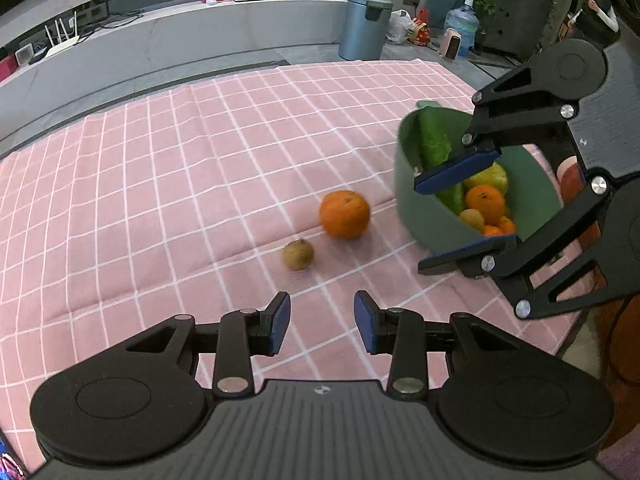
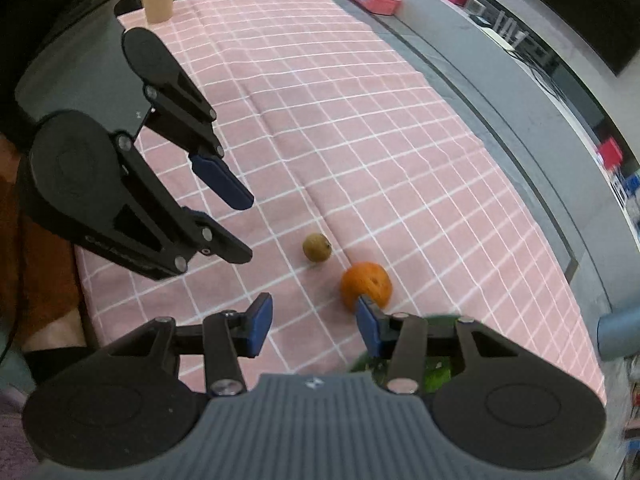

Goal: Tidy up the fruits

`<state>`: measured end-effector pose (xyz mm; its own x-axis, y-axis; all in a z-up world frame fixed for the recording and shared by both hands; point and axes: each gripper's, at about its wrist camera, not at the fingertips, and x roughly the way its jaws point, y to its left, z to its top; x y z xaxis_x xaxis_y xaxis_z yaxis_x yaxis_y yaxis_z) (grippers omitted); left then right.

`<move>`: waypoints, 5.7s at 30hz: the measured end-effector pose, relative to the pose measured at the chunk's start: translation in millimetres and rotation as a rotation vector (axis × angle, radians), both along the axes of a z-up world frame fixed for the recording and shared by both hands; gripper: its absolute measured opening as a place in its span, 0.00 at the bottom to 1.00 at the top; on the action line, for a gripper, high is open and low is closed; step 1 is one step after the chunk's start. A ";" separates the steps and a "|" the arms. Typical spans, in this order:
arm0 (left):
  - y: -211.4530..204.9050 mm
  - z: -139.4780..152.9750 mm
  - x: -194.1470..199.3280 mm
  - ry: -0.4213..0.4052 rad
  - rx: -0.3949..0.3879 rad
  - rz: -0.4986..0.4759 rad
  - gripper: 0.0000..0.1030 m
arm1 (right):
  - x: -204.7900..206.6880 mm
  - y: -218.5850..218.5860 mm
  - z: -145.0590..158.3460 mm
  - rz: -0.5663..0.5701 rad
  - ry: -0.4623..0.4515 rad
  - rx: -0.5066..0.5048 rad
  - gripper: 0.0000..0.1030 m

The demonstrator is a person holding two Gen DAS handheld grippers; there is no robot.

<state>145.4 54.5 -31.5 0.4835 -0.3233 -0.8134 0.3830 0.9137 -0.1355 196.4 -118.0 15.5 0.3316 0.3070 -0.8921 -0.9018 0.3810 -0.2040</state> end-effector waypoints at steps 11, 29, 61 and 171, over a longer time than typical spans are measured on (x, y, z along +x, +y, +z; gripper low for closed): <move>5.0 -24.8 23.3 -0.005 -0.017 0.013 0.43 | 36.9 17.3 -34.0 0.043 -0.013 -0.136 0.47; -14.5 -56.1 54.3 0.020 0.003 0.022 0.43 | 77.3 14.6 -63.3 0.013 0.102 -0.144 0.48; -24.0 6.8 24.5 -0.007 0.066 0.076 0.28 | 34.7 3.9 -5.3 -0.007 0.068 -0.077 0.40; -33.0 84.6 -128.6 -0.517 0.079 0.422 0.90 | -162.2 -89.5 84.2 -0.676 -0.556 0.481 0.96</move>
<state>16.8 21.5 53.1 0.8892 0.0299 -0.4566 -0.0118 0.9990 0.0424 34.2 -207.5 99.7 0.9025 0.1875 -0.3878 -0.2882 0.9319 -0.2202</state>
